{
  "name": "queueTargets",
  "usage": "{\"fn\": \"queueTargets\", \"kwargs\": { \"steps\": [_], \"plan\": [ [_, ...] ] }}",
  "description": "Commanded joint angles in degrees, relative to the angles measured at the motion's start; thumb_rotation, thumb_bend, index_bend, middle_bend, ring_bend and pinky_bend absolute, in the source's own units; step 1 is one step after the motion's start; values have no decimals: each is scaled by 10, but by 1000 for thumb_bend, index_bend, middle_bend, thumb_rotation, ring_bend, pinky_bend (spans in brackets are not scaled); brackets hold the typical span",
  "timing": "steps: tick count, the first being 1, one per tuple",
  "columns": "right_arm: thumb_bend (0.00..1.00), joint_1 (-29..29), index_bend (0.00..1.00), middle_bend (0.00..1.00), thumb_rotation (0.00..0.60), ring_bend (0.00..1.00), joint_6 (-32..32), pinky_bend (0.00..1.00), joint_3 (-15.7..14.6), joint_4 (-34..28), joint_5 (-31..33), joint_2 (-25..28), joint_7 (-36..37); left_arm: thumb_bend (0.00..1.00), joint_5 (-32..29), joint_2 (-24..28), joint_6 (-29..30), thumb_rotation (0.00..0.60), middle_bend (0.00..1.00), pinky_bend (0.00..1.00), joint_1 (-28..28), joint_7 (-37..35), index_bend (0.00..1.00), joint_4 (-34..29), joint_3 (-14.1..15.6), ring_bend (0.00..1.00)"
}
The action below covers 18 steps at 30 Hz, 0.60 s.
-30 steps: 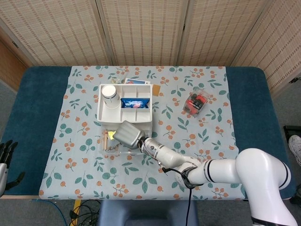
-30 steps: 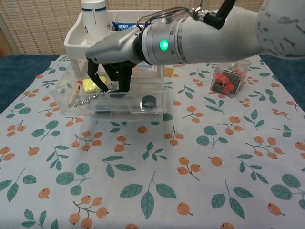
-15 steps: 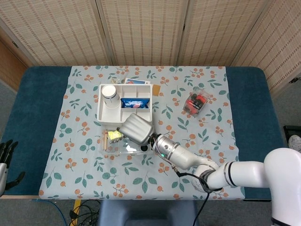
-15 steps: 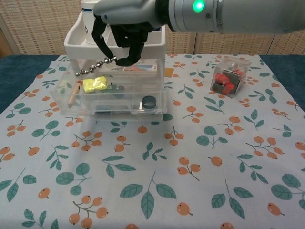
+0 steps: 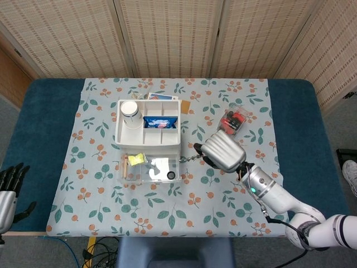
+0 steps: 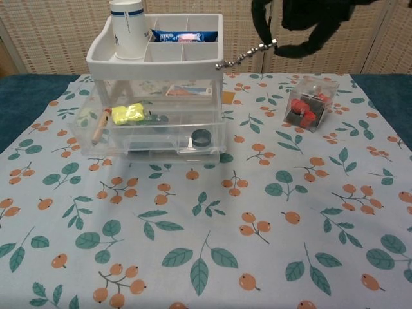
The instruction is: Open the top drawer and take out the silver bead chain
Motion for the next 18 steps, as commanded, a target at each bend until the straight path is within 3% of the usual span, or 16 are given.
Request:
{"fn": "queueTargets", "kwargs": {
  "steps": [1,7,18],
  "plan": [
    [612,-35,642,1000,600,1000,10,1000,-23,10,-21,12,26,235,2,-1,0,600,66,81,-1,4,76,-3,1,48],
    [612,-68,642,1000,600,1000,-21,1000,-44,67,-32,-39,52,235,8,-2,0,600,66,81,-3,14,76,-11,2,48],
    [612,-81,642,1000,600,1000,-59,1000,-26,187,-59,-196,94,235,2,0,3,600,66,81,1,13,76,-10,3,48]
  ]
}}
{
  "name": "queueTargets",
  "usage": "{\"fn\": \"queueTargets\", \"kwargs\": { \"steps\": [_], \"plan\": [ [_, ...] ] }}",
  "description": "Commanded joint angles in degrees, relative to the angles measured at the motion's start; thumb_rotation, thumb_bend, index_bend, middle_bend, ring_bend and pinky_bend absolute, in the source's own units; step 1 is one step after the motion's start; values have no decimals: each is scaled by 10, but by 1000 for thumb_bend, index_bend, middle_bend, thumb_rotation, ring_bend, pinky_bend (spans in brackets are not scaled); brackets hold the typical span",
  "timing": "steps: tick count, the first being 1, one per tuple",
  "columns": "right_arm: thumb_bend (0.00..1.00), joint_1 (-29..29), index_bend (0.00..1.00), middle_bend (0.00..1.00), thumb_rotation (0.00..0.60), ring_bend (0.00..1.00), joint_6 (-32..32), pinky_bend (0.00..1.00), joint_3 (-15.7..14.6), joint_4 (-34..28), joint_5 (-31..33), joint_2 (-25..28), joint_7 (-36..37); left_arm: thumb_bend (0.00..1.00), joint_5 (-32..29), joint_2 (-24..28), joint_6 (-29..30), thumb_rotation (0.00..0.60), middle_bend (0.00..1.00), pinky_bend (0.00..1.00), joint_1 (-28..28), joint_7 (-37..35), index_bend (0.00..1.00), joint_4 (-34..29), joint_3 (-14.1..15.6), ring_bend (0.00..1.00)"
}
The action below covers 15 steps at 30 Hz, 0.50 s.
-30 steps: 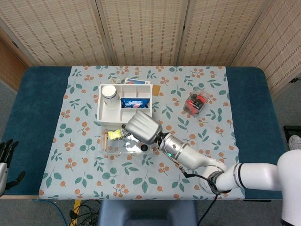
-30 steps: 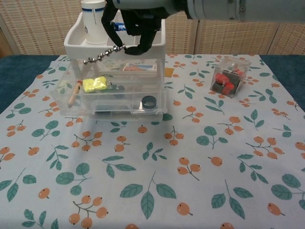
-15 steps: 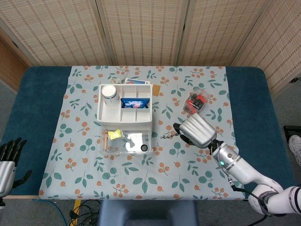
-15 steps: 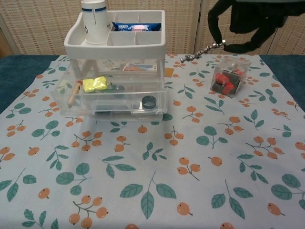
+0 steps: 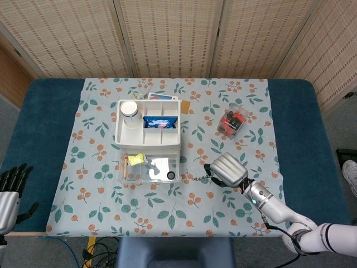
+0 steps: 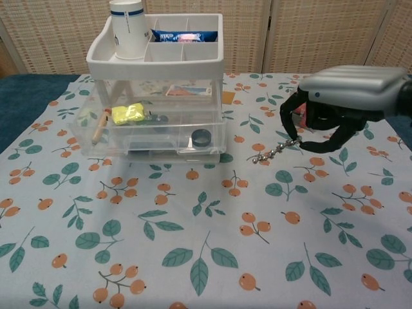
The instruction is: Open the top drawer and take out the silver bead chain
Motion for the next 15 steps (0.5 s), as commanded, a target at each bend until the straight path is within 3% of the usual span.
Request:
{"fn": "queueTargets", "kwargs": {
  "steps": [1,10,12,14,15],
  "plan": [
    [612,-6,642,1000,600,1000,-14,1000,13,48,-11,-58,27,235,-1,0,1,600,66,81,1,-2,76,1,0,48],
    [606,-17,610,995,600,1000,-32,1000,24,122,-12,-150,77,235,-2,0,2,600,66,81,3,-7,76,6,1,48],
    [550,-18,445,981,600,1000,-45,1000,25,128,-6,-157,75,235,-2,0,2,600,66,81,3,-8,76,7,1,48],
    [389,-20,139,960,600,1000,-51,1000,29,125,3,-158,69,235,-2,0,3,600,66,81,3,-10,76,8,0,48],
    [337,-21,77,955,600,1000,-52,1000,31,122,8,-156,66,235,-2,0,3,600,66,81,3,-11,76,8,0,48]
  ]
}}
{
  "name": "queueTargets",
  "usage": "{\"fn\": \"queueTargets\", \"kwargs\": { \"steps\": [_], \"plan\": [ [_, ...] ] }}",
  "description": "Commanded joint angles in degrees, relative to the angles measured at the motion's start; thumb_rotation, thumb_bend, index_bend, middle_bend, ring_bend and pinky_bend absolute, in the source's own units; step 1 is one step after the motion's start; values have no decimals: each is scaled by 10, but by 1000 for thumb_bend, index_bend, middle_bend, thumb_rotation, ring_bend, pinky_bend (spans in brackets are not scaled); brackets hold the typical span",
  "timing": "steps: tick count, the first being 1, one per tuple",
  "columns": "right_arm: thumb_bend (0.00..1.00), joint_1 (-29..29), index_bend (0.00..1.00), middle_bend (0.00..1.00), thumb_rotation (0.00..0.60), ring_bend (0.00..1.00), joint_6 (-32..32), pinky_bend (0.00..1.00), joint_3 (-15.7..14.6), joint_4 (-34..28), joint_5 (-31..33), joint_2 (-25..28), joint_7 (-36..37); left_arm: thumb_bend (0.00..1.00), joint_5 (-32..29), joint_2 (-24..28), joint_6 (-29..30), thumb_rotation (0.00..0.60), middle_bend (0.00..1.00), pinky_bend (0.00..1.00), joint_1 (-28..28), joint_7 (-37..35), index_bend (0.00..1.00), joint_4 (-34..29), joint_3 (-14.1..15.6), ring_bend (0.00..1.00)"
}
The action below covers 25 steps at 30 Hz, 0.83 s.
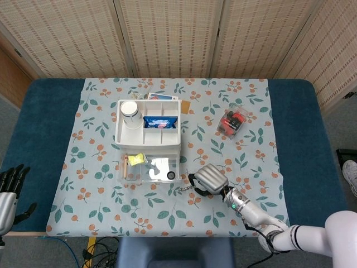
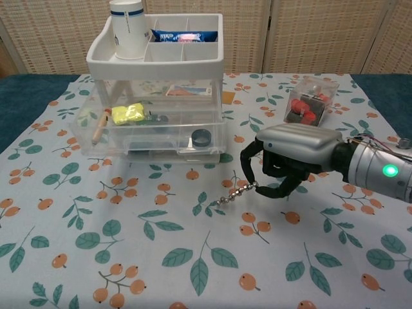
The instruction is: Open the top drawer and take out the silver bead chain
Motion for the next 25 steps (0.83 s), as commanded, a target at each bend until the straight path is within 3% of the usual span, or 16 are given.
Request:
{"fn": "queueTargets", "kwargs": {
  "steps": [1,4,12,14,16,18,21,23,25],
  "plan": [
    [263,-5,19,950,600,1000,-7,1000,7,-10,15,4,-9,235,-1,1,1,600,66,81,0,-3,76,2,-1,48],
    [174,-11,0,945,600,1000,-8,1000,12,-32,26,23,-21,235,-1,0,0,600,66,81,0,-4,76,4,-1,48],
    [180,-48,0,917,600,1000,54,1000,20,-127,23,139,-68,235,-4,0,-5,600,66,81,-1,-10,76,9,-1,48],
    [212,-63,0,884,600,970,73,1000,18,-159,29,180,-92,235,-4,-1,-7,600,66,81,-3,-10,76,9,-1,48],
    [240,-79,0,820,600,876,91,986,15,-187,37,216,-114,235,-4,-2,-8,600,66,81,-4,-10,76,9,-2,48],
    [252,-101,0,707,600,722,116,901,12,-217,47,254,-134,235,-4,-4,-11,600,66,81,-7,-10,76,11,-3,48],
    [262,-135,0,444,600,410,155,587,4,-247,52,298,-149,235,-5,-9,-17,600,66,81,-11,-9,76,14,-4,48],
    [263,-161,0,315,600,258,187,404,-3,-255,48,319,-156,235,-4,-13,-21,600,66,81,-15,-8,76,16,-5,48],
    [264,-188,0,225,600,144,217,281,-12,-258,40,332,-160,235,-4,-16,-23,600,66,81,-18,-6,76,16,-7,48]
  ]
}}
